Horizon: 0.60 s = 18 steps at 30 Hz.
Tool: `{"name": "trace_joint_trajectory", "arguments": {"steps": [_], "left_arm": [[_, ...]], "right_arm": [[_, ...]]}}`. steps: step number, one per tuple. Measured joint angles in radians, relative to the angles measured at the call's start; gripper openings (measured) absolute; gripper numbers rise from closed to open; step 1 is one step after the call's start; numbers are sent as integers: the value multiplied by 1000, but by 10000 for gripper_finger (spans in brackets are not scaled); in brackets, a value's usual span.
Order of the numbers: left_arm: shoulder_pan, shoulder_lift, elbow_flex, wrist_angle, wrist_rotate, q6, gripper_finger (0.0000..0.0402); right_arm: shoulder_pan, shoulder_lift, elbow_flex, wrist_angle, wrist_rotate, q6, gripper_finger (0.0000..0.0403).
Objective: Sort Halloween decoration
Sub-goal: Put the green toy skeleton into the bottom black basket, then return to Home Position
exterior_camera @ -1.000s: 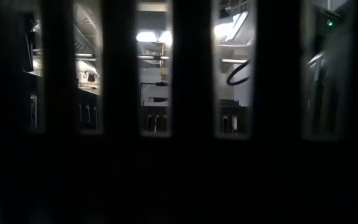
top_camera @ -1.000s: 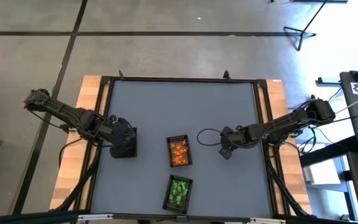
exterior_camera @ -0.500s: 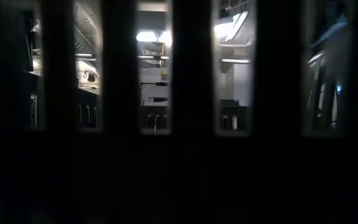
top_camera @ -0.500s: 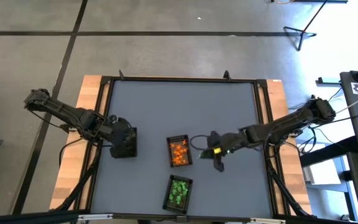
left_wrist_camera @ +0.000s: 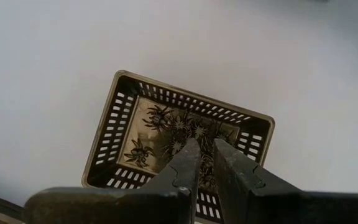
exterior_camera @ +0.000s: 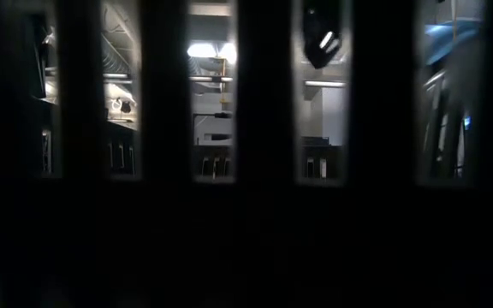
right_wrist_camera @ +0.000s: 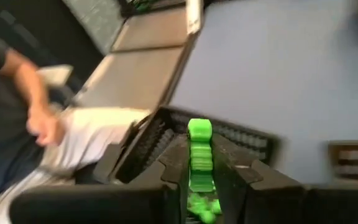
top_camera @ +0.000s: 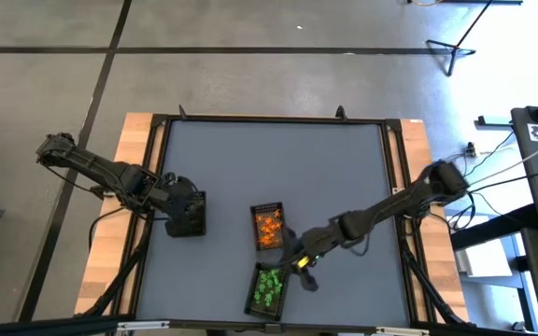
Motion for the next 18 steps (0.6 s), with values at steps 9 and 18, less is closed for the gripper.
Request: {"name": "trace_joint_trajectory", "arguments": {"steps": [9,18], "left_arm": [[0,0,0,1,0,0,39],[0,0,0,0,-1,0,39]], "right_arm": [[11,186,176,-127,-118,-8,100],[-13,100,227,-380,75,-105,141]]}}
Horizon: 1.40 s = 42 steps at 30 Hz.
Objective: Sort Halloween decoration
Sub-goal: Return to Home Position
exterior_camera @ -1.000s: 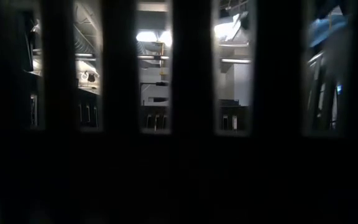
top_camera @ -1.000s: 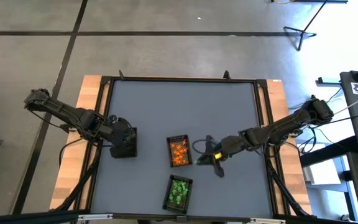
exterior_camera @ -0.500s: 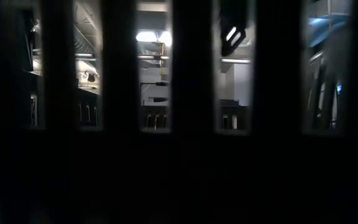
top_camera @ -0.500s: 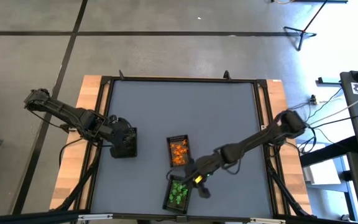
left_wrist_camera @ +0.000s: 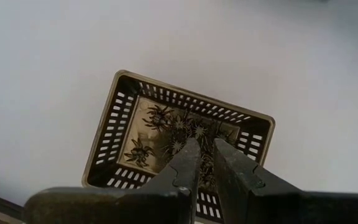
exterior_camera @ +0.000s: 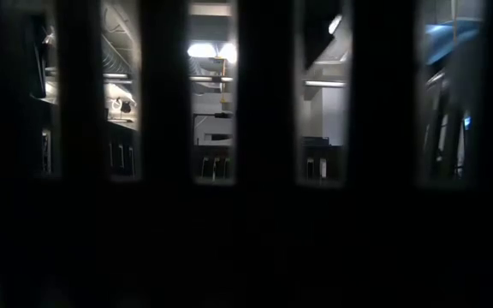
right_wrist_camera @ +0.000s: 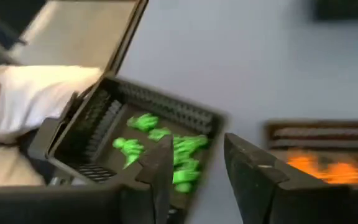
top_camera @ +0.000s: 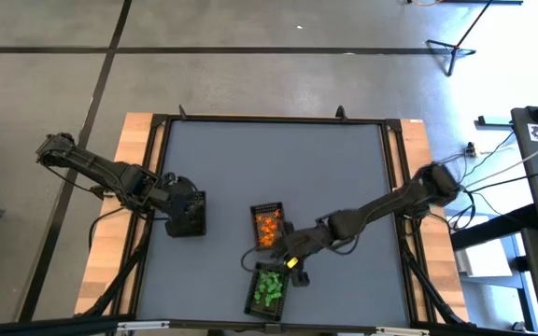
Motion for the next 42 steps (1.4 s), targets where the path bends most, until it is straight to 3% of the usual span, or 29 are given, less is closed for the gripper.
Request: {"name": "trace_joint_trajectory", "arguments": {"steps": [5,12,19,24,29,34,36,42], "left_arm": [[0,0,0,1,0,0,39],[0,0,0,1,0,0,39],[0,0,0,-12,-6,67,39],[2,0,0,8,-189,305,39],[4,0,0,53,-315,214,39],[46,-14,0,278,-540,410,39],[81,-42,0,404,-514,538,39],[209,-209,0,635,-266,762,39]], "right_arm": [[-17,-127,0,-146,146,-94,123],[-45,-289,-21,-253,251,-187,107],[-116,-532,-303,-76,249,-212,106],[-194,-765,-544,72,206,-213,106],[-261,-977,-686,126,181,-216,106],[-318,-1126,-740,132,171,-295,106],[-345,-1169,-753,133,146,-320,106],[-455,-1292,-794,246,46,-359,106]]}}
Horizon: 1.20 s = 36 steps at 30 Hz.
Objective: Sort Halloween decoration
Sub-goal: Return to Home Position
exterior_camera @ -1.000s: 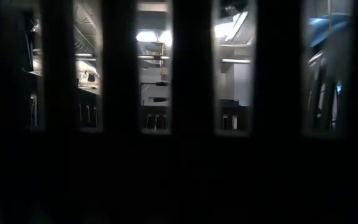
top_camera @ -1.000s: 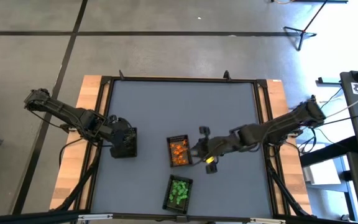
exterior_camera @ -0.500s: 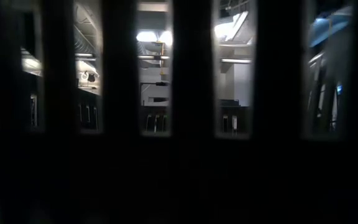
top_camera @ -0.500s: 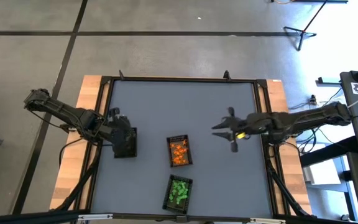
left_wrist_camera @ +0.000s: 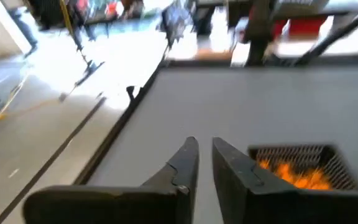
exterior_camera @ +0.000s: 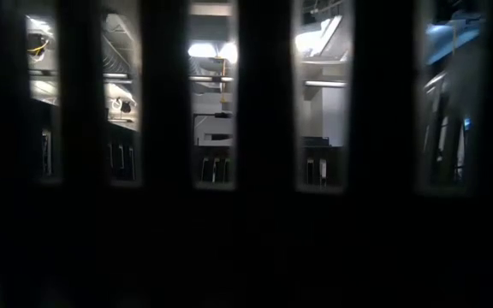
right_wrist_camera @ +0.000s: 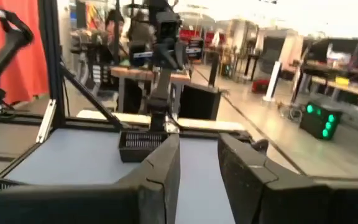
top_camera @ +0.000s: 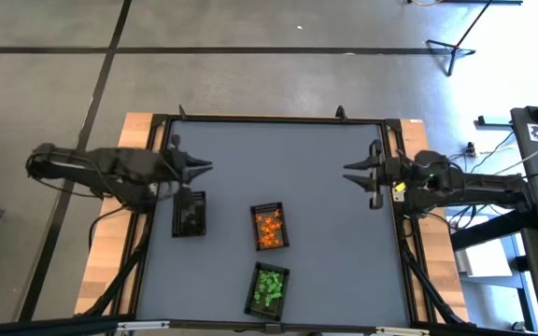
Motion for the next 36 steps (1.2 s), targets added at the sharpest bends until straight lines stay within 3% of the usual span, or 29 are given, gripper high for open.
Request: {"name": "trace_joint_trajectory", "arguments": {"steps": [6,14,21,27,31,36], "left_arm": [[96,-192,-29,51,139,51,39],[121,-470,-220,88,219,23,39],[121,-736,-452,232,221,19,39],[125,-708,-554,331,191,-3,39],[135,-733,-644,438,216,-6,39],[155,-732,-783,615,249,-39,39]], "right_arm": [[-115,-21,-66,31,-138,-6,106],[-205,-68,-144,93,-139,33,106],[-204,-171,-332,356,-109,3,106],[-210,-185,-479,483,-65,-8,106],[-252,-183,-480,449,-59,-15,106],[-305,-183,-480,446,-175,-3,106]]}}
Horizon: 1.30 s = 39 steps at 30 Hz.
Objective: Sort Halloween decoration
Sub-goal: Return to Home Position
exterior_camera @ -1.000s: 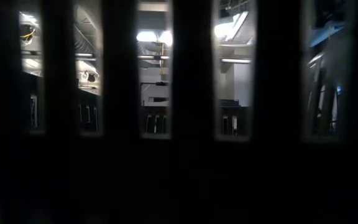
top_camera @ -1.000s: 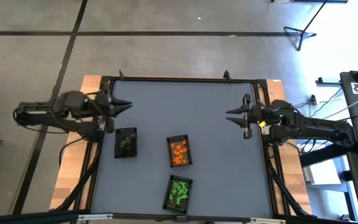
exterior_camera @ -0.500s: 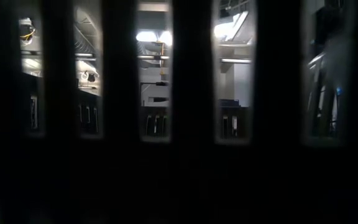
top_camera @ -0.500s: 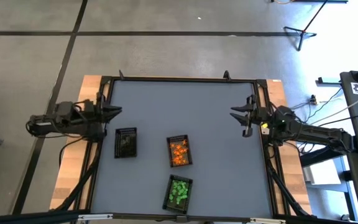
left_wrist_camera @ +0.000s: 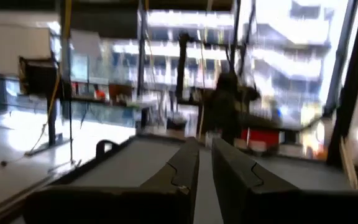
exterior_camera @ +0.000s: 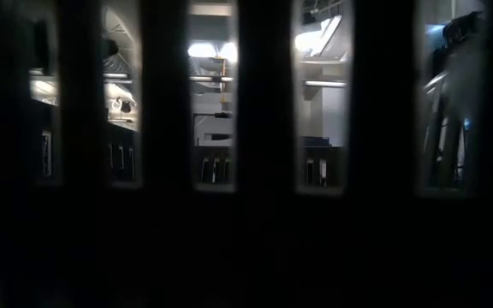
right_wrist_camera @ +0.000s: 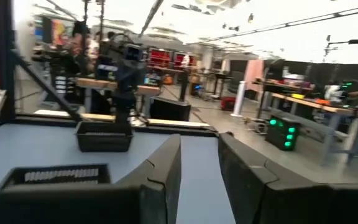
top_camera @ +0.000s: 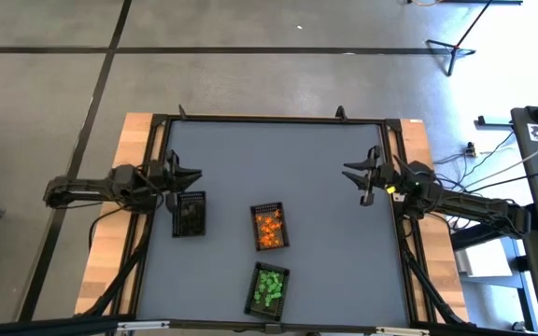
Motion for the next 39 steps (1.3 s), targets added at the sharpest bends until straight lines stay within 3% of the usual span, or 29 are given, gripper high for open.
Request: {"name": "trace_joint_trajectory", "arguments": {"steps": [6,13,18,22,29,39], "left_arm": [[37,9,-40,36,23,-73,39],[39,3,-40,39,89,-89,39],[39,0,-40,47,90,-95,39],[39,0,-40,47,90,-95,39],[41,-1,-40,47,93,-95,39],[41,4,-40,12,43,-43,39]], "right_arm": [[-10,0,0,-17,-10,18,106],[-9,-40,0,-23,74,45,106],[-9,-174,0,-95,93,31,94],[-9,-332,0,-261,129,0,62],[-9,-329,13,-290,151,-31,5],[-9,-322,0,-322,163,-80,13]]}}
